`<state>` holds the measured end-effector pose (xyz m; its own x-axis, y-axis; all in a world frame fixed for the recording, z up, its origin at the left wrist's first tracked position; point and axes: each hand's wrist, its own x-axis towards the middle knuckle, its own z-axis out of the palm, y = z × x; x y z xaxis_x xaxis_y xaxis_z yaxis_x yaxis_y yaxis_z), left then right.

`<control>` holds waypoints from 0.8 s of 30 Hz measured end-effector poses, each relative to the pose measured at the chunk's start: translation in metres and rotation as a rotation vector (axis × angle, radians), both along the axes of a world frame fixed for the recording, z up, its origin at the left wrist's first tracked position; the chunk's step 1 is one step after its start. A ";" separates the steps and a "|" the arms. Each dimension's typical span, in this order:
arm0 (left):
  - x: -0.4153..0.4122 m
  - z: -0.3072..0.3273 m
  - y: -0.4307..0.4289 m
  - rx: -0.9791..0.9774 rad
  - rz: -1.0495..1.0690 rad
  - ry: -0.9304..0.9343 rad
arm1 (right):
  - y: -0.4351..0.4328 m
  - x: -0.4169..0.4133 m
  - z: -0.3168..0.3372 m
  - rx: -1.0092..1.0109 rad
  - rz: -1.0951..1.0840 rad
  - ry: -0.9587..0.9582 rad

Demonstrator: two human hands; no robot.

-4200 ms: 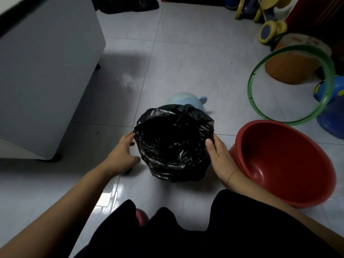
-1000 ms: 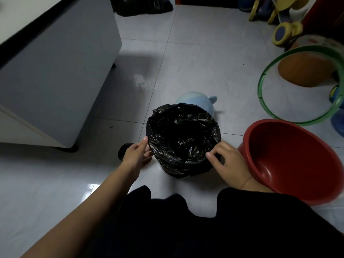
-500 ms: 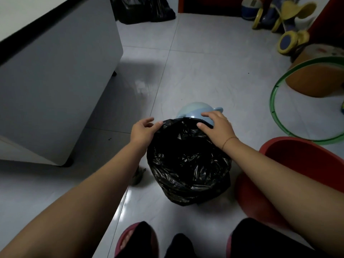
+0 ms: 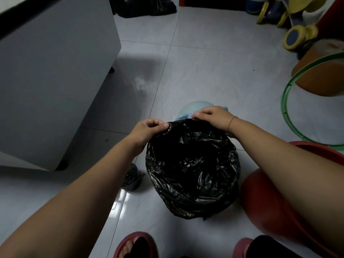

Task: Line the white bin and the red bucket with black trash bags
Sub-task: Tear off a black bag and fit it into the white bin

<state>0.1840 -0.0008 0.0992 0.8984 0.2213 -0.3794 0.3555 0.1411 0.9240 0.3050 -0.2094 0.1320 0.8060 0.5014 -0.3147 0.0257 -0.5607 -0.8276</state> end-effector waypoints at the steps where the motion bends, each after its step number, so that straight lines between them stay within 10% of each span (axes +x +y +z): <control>1: 0.001 0.000 -0.001 0.013 0.013 -0.004 | 0.001 0.002 -0.001 -0.013 0.007 -0.008; 8: 0.004 -0.002 -0.001 -0.076 0.300 0.079 | 0.000 0.004 -0.016 -0.031 -0.084 -0.065; 24: -0.014 -0.021 0.011 -0.080 0.127 0.128 | 0.010 0.024 -0.007 -0.314 -0.016 -0.081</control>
